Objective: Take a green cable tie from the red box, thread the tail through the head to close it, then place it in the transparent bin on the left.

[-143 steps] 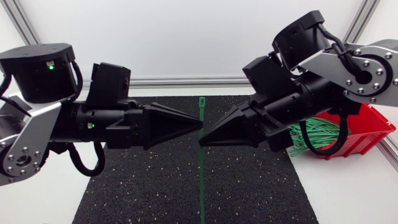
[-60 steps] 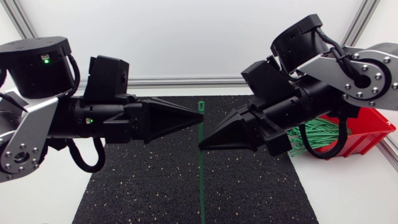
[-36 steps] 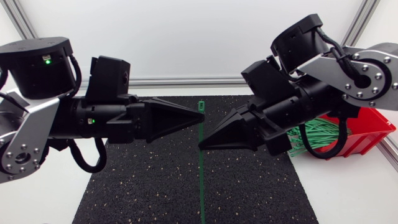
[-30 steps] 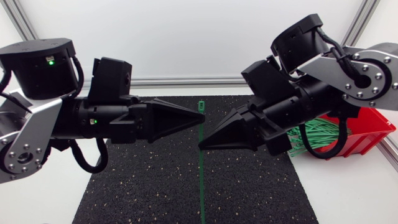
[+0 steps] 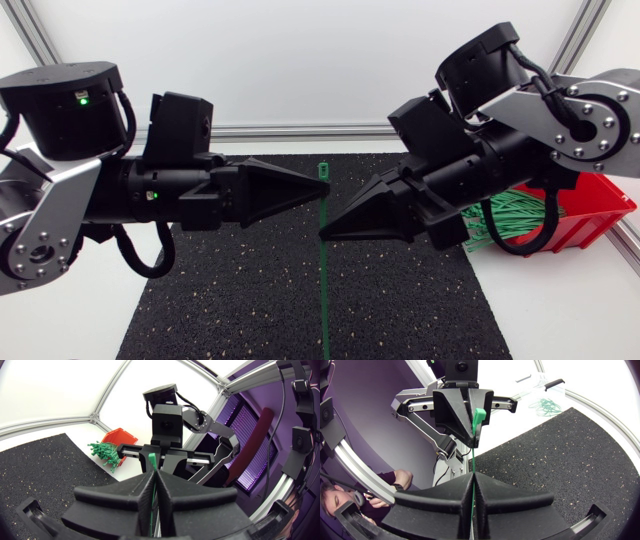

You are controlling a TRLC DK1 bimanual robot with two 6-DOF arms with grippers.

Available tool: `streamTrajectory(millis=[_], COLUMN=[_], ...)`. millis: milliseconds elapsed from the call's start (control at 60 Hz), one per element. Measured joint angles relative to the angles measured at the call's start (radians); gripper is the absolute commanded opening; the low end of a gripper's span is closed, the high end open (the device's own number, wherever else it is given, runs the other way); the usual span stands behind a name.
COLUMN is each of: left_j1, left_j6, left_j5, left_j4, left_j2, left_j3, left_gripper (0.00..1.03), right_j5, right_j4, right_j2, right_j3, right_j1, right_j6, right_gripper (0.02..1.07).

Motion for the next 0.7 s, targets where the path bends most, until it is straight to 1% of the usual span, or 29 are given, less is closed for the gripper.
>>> streamTrajectory(millis=[150, 250, 300, 350, 483, 567, 617, 650, 700], left_j1=[0.0, 0.009, 0.017, 0.028, 0.068, 0.103, 0.124, 0.142, 0.164], left_j6=[0.0, -0.003, -0.013, -0.019, -0.031, -0.045, -0.045, -0.045, -0.045], left_j5=[-0.006, -0.006, -0.006, -0.007, -0.004, 0.038, 0.068, 0.097, 0.131], left_j4=[0.0, 0.0, 0.0, -0.001, -0.015, -0.059, -0.095, -0.118, -0.136], left_j2=[0.0, 0.001, 0.005, 0.009, 0.019, 0.042, 0.058, 0.072, 0.088], left_j3=[0.0, 0.0, 0.0, 0.0, 0.016, 0.055, 0.08, 0.097, 0.113], left_gripper=[0.04, 0.04, 0.04, 0.04, 0.04, 0.04, 0.04, 0.04, 0.04], right_j5=[0.0, 0.0, 0.0, 0.001, 0.026, 0.064, 0.085, 0.096, 0.108], right_j4=[0.001, 0.009, 0.013, 0.014, 0.007, 0.003, 0.003, 0.002, -0.006], right_j2=[0.0, -0.001, -0.001, -0.001, -0.002, -0.002, -0.002, -0.002, -0.003], right_j3=[0.0, -0.003, -0.004, -0.006, -0.008, -0.008, -0.009, -0.011, -0.013], right_j1=[0.0, 0.001, 0.001, 0.001, 0.001, 0.002, 0.003, 0.005, 0.006], right_j6=[0.0, 0.0, 0.0, 0.0, 0.0, 0.0, 0.0, 0.0, 0.0], right_gripper=[0.08, 0.19, 0.26, 0.3, 0.45, 0.51, 0.52, 0.55, 0.56])
